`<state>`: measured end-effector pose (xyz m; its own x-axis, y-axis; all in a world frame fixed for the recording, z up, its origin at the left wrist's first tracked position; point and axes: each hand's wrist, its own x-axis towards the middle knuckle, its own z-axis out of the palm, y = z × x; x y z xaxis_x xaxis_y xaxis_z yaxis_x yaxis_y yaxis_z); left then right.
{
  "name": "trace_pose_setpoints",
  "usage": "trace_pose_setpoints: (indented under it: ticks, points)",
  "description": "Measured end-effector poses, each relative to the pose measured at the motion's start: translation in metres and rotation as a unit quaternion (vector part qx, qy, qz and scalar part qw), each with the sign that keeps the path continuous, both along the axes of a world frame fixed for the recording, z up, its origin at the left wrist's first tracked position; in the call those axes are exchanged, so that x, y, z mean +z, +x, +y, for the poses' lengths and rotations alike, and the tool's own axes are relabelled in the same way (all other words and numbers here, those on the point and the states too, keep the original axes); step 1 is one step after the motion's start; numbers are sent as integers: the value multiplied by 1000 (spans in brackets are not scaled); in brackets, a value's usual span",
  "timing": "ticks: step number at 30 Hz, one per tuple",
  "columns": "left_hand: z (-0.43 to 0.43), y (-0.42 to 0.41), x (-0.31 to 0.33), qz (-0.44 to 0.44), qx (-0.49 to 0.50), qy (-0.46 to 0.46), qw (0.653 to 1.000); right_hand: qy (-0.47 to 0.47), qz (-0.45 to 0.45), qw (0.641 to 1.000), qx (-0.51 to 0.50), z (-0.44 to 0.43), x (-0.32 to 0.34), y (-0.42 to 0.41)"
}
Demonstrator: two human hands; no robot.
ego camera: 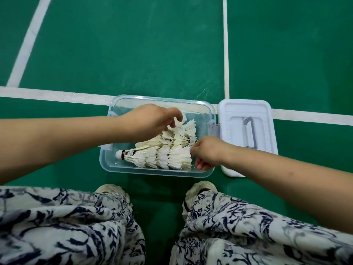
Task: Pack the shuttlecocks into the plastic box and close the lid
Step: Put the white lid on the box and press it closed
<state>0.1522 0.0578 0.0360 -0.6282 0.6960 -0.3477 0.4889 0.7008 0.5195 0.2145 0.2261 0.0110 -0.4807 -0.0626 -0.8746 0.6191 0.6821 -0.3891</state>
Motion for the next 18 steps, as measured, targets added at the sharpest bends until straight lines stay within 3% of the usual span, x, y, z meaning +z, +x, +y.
trace_pose_setpoints:
  ticks: [6, 11, 18]
  points:
    - [35, 2, 23, 62, -49, 4, 997, 8, 115, 993, 0, 16, 29, -7]
    - [77, -5, 32, 103, -87, 32, 990, 21, 213, 975, -56, 42, 45, -18]
    - [112, -9, 18, 75, -102, -4, 992, 134, 209, 960, -133, 105, 9, -21]
